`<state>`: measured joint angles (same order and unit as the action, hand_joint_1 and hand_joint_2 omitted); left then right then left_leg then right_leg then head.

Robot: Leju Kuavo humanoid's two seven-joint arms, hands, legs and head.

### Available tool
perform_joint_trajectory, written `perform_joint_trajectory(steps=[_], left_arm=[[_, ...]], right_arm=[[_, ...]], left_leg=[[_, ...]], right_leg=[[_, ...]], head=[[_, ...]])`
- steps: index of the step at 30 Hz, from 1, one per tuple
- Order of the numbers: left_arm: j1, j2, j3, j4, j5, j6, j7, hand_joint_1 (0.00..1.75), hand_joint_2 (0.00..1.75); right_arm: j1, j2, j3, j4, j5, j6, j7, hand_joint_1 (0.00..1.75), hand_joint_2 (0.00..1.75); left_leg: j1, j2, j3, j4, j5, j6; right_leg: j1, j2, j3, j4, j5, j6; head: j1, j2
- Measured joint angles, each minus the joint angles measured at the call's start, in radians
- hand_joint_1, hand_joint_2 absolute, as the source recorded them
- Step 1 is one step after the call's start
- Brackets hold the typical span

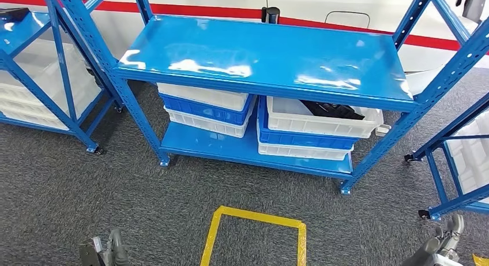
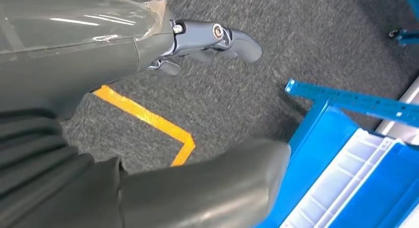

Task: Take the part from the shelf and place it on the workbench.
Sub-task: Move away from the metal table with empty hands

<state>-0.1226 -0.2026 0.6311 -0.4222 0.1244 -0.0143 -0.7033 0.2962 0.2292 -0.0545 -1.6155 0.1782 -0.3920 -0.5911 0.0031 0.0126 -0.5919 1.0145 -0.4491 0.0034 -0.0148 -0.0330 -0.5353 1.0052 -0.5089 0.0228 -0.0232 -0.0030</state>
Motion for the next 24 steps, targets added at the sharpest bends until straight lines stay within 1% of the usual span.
perform_joint_trajectory(steps=[1, 3, 6, 8, 10, 14, 19, 23, 24], left_arm=[[0.000, 0.000, -0.003, 0.000, -0.004, 0.006, 0.000, 0.00, 1.75], [0.000, -0.001, -0.012, 0.001, -0.028, 0.043, 0.001, 0.00, 1.75], [0.001, 0.000, -0.041, 0.013, -0.106, 0.169, 0.018, 0.00, 1.75], [0.002, 0.009, -0.063, 0.043, -0.155, 0.258, 0.056, 0.00, 1.75], [0.010, 0.024, -0.077, 0.080, -0.176, 0.305, 0.107, 0.00, 1.75], [0.033, 0.055, -0.085, 0.131, -0.188, 0.319, 0.177, 0.00, 1.75], [0.052, 0.078, -0.090, 0.169, -0.200, 0.320, 0.220, 0.00, 1.75], [0.063, 0.083, -0.112, 0.187, -0.223, 0.325, 0.267, 0.00, 1.75], [0.067, 0.085, -0.123, 0.189, -0.225, 0.324, 0.278, 0.00, 1.31]], right_arm=[[0.002, 0.000, -0.001, 0.000, -0.003, 0.001, 0.001, 0.00, 1.75], [0.006, 0.002, -0.006, 0.000, 0.003, 0.006, 0.013, 0.00, 1.75], [0.009, 0.008, -0.025, 0.004, 0.046, 0.022, 0.054, 0.00, 1.75], [0.002, 0.014, -0.055, 0.028, 0.071, 0.042, 0.062, 0.00, 1.75], [-0.008, 0.022, -0.094, 0.069, 0.082, 0.066, 0.055, 0.00, 1.75], [-0.027, 0.034, -0.153, 0.134, 0.089, 0.094, 0.037, 0.00, 1.75], [-0.056, 0.041, -0.178, 0.183, 0.092, 0.101, 0.035, 0.00, 1.75], [-0.085, 0.037, -0.187, 0.255, 0.114, 0.097, 0.059, 0.00, 1.75], [-0.092, 0.033, -0.189, 0.286, 0.115, 0.097, 0.070, 0.00, 1.31]], left_leg=[[-0.002, -0.001, 0.000, 0.000, -0.001, 0.002], [-0.004, -0.003, 0.000, 0.000, -0.002, 0.006], [-0.004, -0.004, 0.000, 0.000, -0.004, 0.010], [-0.006, -0.004, 0.000, 0.000, -0.005, 0.012], [-0.006, -0.004, 0.001, 0.001, -0.005, 0.013], [-0.006, -0.004, 0.001, 0.001, -0.006, 0.014], [-0.002, -0.004, 0.003, 0.001, -0.006, 0.014], [0.000, -0.004, 0.005, 0.001, -0.006, 0.014], [0.000, -0.004, 0.005, 0.001, -0.006, 0.013]], right_leg=[[-0.001, -0.001, 0.002, -0.003, 0.000, 0.001], [-0.002, -0.003, 0.006, -0.008, 0.002, 0.003], [-0.003, -0.003, 0.016, -0.013, 0.004, 0.007], [-0.003, -0.003, 0.018, -0.014, 0.005, 0.008], [-0.004, -0.003, 0.018, -0.015, 0.005, 0.009], [-0.005, -0.003, 0.017, -0.015, 0.004, 0.015], [-0.005, -0.003, 0.015, -0.015, 0.004, 0.015], [-0.003, -0.003, 0.014, -0.015, 0.003, 0.014], [-0.002, -0.003, 0.014, -0.015, 0.003, 0.014]], head=[[0.000, 0.000], [0.001, 0.000], [0.001, 0.000], [0.001, 0.000], [0.001, 0.000], [0.000, 0.000], [0.000, 0.000], [0.000, 0.000], [0.001, 0.000]])
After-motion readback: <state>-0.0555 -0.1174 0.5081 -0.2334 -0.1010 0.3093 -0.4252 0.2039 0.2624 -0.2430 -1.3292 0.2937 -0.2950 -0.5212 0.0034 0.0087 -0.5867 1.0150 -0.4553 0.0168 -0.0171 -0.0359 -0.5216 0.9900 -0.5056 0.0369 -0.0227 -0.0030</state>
